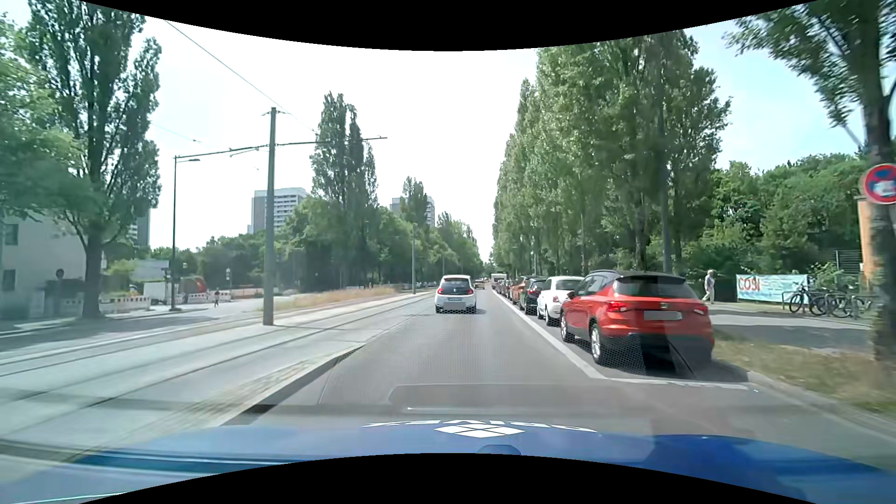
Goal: Follow the waypoints while adhering to traffic rules and regulations
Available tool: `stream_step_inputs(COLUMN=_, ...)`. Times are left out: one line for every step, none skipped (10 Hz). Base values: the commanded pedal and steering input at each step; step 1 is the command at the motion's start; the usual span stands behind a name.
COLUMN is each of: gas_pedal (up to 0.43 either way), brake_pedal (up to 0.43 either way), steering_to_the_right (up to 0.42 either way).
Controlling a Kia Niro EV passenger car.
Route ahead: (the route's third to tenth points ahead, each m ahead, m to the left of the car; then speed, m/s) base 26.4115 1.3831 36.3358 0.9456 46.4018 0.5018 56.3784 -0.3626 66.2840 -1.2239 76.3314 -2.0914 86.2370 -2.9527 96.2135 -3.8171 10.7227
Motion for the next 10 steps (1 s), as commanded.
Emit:
stream_step_inputs(gas_pedal=0.169, brake_pedal=0.000, steering_to_the_right=-0.002)
stream_step_inputs(gas_pedal=0.169, brake_pedal=0.000, steering_to_the_right=-0.002)
stream_step_inputs(gas_pedal=0.169, brake_pedal=0.000, steering_to_the_right=-0.002)
stream_step_inputs(gas_pedal=0.177, brake_pedal=0.000, steering_to_the_right=-0.002)
stream_step_inputs(gas_pedal=0.177, brake_pedal=0.000, steering_to_the_right=0.001)
stream_step_inputs(gas_pedal=0.177, brake_pedal=0.000, steering_to_the_right=0.002)
stream_step_inputs(gas_pedal=0.177, brake_pedal=0.000, steering_to_the_right=0.002)
stream_step_inputs(gas_pedal=0.177, brake_pedal=0.000, steering_to_the_right=0.002)
stream_step_inputs(gas_pedal=0.177, brake_pedal=0.000, steering_to_the_right=0.002)
stream_step_inputs(gas_pedal=0.177, brake_pedal=0.000, steering_to_the_right=0.002)
